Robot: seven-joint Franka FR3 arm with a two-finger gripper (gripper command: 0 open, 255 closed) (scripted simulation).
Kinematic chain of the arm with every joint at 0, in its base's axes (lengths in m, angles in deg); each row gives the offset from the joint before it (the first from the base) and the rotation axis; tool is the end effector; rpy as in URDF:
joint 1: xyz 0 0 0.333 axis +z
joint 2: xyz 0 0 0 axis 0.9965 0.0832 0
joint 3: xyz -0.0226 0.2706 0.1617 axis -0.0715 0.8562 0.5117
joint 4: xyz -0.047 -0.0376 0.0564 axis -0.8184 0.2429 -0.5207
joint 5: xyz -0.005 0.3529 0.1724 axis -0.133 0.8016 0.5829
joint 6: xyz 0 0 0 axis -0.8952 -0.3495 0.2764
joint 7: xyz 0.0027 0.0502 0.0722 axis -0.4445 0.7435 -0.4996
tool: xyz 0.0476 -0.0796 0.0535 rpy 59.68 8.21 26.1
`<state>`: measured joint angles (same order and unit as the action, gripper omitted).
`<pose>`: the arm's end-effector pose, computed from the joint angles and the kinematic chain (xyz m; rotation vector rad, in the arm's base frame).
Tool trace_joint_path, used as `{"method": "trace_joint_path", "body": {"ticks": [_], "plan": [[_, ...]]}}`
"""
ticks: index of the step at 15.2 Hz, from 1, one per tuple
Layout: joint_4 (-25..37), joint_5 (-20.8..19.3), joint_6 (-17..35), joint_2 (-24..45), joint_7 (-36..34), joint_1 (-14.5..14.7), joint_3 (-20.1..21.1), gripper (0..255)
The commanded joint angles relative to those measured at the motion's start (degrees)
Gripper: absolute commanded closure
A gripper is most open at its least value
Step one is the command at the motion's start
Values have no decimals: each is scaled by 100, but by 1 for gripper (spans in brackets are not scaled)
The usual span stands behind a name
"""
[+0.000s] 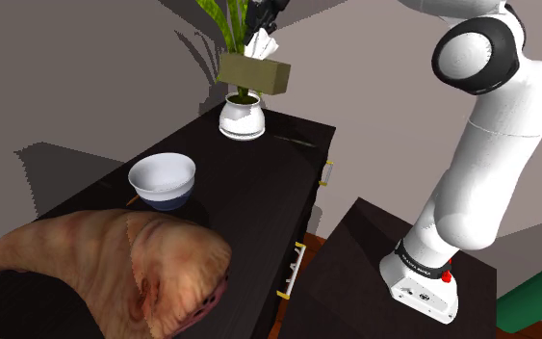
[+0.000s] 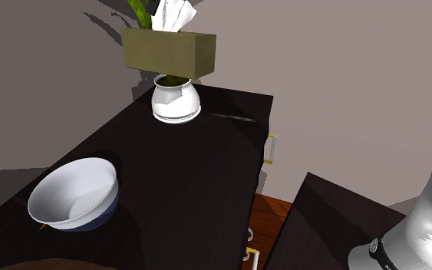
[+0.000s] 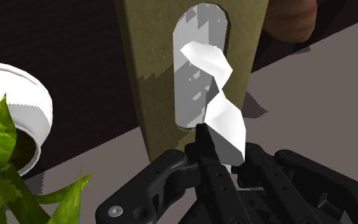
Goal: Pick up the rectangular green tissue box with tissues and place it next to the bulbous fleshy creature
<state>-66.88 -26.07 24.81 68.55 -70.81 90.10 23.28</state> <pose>0.6089 -0.0249 0.6929 -2.6061 -0.0599 -0.3741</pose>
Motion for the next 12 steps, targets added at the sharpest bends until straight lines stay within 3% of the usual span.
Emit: {"method": "trace_joint_path", "body": {"ticks": [1,12], "plan": [[-493,-150,287,-354,-171,221,103,255],[-2326,-721,1411,-1795,-1374,988,933,255]]}}
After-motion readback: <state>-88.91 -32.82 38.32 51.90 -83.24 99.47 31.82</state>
